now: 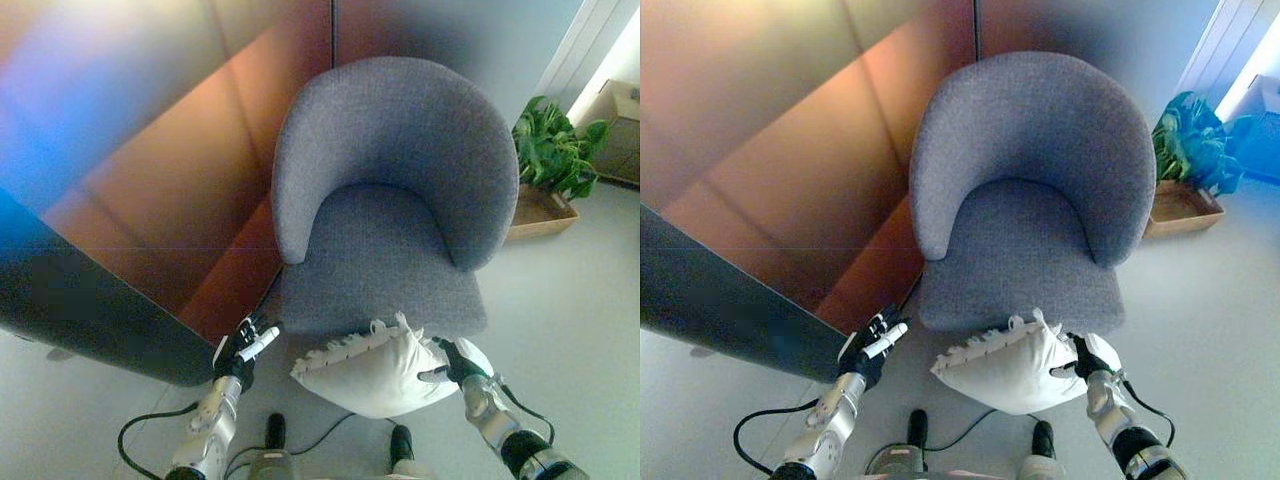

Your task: Pick up the pillow and put it on the sofa.

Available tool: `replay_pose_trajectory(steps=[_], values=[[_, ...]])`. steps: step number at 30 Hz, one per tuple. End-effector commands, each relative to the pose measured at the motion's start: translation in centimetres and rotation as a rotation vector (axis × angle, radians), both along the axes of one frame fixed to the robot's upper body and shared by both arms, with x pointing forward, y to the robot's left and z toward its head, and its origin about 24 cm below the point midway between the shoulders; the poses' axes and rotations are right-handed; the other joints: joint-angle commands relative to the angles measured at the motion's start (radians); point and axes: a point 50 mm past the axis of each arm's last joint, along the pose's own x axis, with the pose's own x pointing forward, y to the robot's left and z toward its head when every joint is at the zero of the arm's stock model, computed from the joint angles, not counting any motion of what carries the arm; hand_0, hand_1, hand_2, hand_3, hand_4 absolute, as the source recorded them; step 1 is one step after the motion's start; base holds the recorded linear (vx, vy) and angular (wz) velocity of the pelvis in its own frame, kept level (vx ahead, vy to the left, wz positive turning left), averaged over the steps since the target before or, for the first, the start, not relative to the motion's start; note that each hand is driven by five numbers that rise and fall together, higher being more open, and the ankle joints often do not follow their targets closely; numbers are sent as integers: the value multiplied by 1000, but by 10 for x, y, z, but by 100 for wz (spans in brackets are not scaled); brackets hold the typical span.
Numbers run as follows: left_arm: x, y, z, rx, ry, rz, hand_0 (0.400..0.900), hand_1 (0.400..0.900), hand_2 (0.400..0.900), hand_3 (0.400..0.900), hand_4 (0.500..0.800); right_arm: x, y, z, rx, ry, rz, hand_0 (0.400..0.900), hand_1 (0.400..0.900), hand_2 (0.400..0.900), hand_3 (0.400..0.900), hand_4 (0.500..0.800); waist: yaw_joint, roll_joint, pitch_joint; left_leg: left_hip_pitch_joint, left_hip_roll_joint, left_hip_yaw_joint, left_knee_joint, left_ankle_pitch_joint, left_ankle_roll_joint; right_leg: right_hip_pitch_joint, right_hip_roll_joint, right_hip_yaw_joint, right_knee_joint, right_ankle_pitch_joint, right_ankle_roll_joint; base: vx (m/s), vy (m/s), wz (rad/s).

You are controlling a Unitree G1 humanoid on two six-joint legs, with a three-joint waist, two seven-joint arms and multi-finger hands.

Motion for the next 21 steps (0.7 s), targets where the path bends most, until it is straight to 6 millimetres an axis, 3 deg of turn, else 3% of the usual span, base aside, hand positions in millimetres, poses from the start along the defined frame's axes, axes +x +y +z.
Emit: replay_pose_trajectory(steps=[1,9,21], values=[[51,2,52,42,-281,-25,900,900,900,900,800,57,-5,51,-89,-221,54,900,900,900,900,800,32,-44,66,-15,7,-30,48,-65,23,-52,-101,22,53,-6,49,-111,15,2],[71,-7,71,24,-355,-22,900,900,900,900,800,87,-14,82,-113,-291,21,900,900,900,900,800,37,-27,148,-83,-5,-53,76,-61,23,-107,-105,28,68,0,47,-93,12,3],[86,-16,93,17,-451,-30,900,900,900,900,800,106,-11,102,-136,-303,34,900,900,900,900,800,43,-15,216,-131,-15,-70,75,-46,21,-152,-108,30,70,13,48,-46,2,2]])
